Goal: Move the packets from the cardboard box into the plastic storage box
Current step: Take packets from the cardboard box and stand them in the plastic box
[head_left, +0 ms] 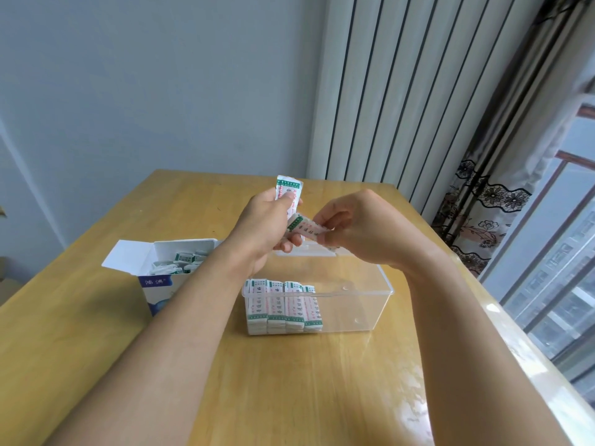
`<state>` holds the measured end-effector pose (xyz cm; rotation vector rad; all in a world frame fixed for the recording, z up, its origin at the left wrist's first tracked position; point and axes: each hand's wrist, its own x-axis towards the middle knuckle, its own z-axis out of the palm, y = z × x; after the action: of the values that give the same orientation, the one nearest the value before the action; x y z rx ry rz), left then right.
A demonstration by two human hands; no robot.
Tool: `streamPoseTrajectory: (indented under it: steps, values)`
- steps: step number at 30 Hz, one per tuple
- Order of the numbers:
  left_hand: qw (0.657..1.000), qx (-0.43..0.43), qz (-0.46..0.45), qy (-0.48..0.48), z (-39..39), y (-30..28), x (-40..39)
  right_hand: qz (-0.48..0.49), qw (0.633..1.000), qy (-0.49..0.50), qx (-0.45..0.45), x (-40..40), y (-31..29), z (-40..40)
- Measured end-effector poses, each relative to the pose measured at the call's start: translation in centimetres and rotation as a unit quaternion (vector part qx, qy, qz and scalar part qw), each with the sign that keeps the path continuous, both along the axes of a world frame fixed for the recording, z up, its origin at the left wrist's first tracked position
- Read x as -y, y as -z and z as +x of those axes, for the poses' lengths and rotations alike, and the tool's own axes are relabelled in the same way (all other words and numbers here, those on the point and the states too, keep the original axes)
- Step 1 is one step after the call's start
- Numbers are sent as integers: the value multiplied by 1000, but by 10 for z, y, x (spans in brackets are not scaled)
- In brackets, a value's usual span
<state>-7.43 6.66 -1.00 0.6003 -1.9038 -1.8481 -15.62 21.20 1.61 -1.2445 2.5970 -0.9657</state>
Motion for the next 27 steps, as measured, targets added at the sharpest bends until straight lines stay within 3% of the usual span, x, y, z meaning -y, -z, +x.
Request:
streamPoseTrajectory:
  steps: [3, 6, 11, 17, 27]
  values:
    - [1000, -17, -6, -12, 0, -1, 1, -71, 996, 23, 57, -1, -1, -2]
    - [999, -22, 45, 19, 2, -2, -4, -173, 970, 33, 165, 2, -2, -1]
    - [994, -21, 86, 66, 1, -1, -10, -261, 933, 49, 243, 5, 0, -5]
    - [985, -47, 137, 89, 0, -1, -14, -235, 948, 67, 202, 4, 6, -11]
    - [989, -37, 115, 89, -3, 4, -15, -157, 978, 46, 132, 9, 12, -14]
